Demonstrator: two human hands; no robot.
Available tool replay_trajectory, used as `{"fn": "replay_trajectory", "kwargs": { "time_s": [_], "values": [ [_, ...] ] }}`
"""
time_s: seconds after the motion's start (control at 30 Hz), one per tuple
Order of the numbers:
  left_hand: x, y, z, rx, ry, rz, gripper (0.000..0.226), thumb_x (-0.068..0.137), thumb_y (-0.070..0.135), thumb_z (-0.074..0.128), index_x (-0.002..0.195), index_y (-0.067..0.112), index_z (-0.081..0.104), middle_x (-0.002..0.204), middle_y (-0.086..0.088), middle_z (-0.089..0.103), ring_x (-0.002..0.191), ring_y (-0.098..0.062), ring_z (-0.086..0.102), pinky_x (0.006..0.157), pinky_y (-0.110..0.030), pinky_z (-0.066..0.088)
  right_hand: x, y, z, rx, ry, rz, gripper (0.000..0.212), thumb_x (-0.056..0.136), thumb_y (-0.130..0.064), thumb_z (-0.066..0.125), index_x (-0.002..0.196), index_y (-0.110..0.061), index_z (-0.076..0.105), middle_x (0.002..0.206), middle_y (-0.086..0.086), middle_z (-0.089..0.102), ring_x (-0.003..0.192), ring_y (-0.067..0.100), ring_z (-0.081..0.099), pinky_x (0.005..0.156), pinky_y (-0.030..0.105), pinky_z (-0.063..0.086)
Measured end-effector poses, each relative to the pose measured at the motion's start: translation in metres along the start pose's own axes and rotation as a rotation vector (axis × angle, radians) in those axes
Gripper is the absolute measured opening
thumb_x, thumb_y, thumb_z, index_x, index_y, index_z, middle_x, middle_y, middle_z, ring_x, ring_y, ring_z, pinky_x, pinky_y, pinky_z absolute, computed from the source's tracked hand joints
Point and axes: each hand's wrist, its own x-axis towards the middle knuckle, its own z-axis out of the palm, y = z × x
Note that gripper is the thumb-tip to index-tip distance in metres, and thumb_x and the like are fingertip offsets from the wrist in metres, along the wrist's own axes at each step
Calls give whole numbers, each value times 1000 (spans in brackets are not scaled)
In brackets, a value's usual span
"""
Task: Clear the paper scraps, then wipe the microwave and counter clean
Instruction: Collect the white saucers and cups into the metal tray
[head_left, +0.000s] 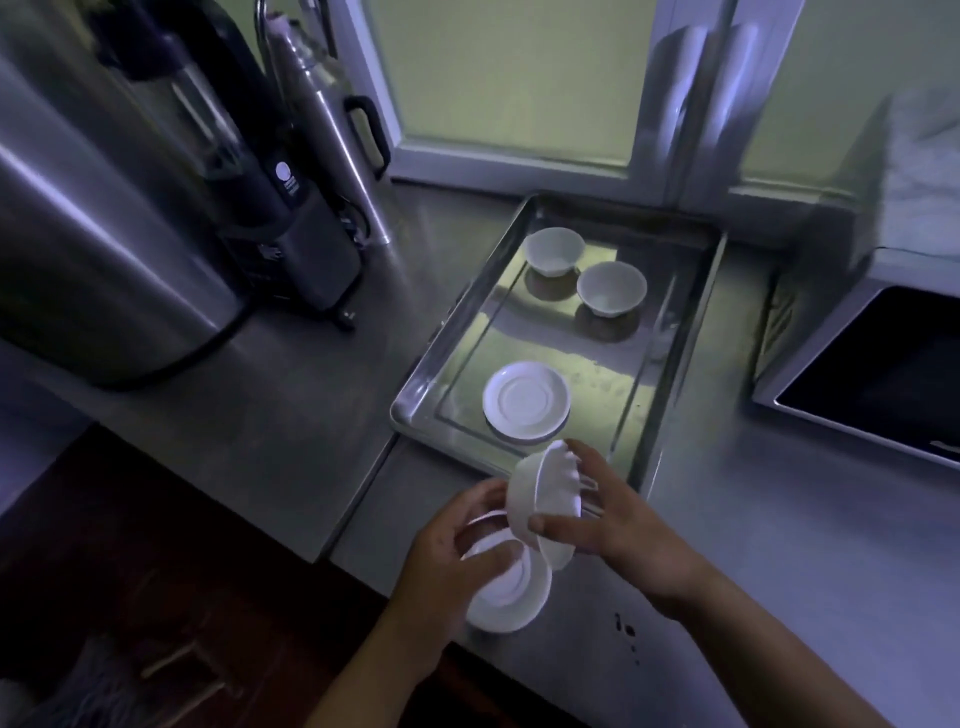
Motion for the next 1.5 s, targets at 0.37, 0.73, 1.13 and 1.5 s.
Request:
{"fn": "replay_trajectory", "kwargs": {
  "time_s": [0.37,0.73,1.13,1.5],
  "values": [
    [140,11,-46,-178,-153,-206,32,92,-4,57,119,12,66,115,-9,73,101,-22,69,76,-32,57,94,-31,-37,-384,433,132,105,58,-42,94,144,-46,34,139,-8,44,122,14,49,105,38,45],
    [251,7,-107,58,-224,-157,12,79,15,73,87,22,76,87,-4,76,84,-16,71,75,-32,54,335,-82,-149,-969,637,325,115,59,-51,89,152,-34,23,153,16,30,139,44,27,113,53,31],
    [404,41,-70,37,-182,-208,19,74,23,67,92,25,68,85,-6,66,67,-19,61,65,-34,46,356,-48,-149,-998,625,487,111,56,-54,88,146,-40,26,142,14,36,129,45,38,105,50,36],
    [530,48,9,183,56,-370,41,88,9,59,129,4,53,98,-16,68,71,-27,70,65,-45,62,190,-44,-47,-260,955,126,90,58,-29,95,132,-43,47,132,5,46,113,25,55,91,46,54]
  ]
}}
